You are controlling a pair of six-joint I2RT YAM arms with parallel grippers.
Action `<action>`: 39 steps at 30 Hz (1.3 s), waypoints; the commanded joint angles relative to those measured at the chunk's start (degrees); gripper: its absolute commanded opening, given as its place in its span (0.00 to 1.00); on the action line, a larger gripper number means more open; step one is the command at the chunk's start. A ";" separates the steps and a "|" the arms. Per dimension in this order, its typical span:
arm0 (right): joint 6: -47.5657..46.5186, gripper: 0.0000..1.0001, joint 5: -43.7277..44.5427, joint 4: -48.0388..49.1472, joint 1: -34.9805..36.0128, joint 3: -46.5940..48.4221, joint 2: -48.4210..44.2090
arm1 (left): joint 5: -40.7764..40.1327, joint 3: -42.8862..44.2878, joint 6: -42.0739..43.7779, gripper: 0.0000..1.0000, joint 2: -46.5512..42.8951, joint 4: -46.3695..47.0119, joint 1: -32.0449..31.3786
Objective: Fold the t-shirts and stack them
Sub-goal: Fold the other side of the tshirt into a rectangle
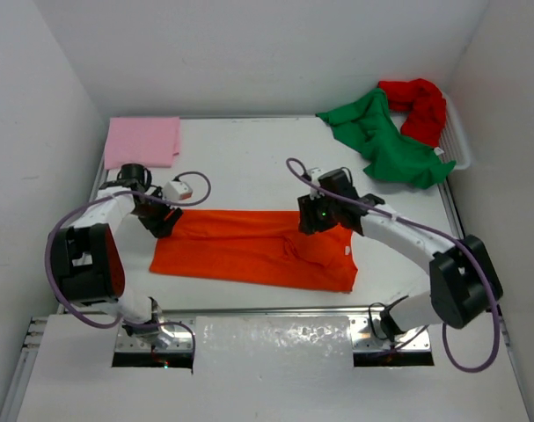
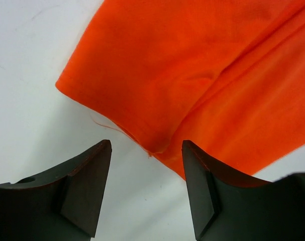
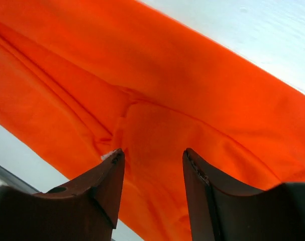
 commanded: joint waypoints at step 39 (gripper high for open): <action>2.74 0.28 3.20 -1.75 9.28 10.88 16.48 | 5.02 -1.87 2.17 0.53 1.59 4.21 0.43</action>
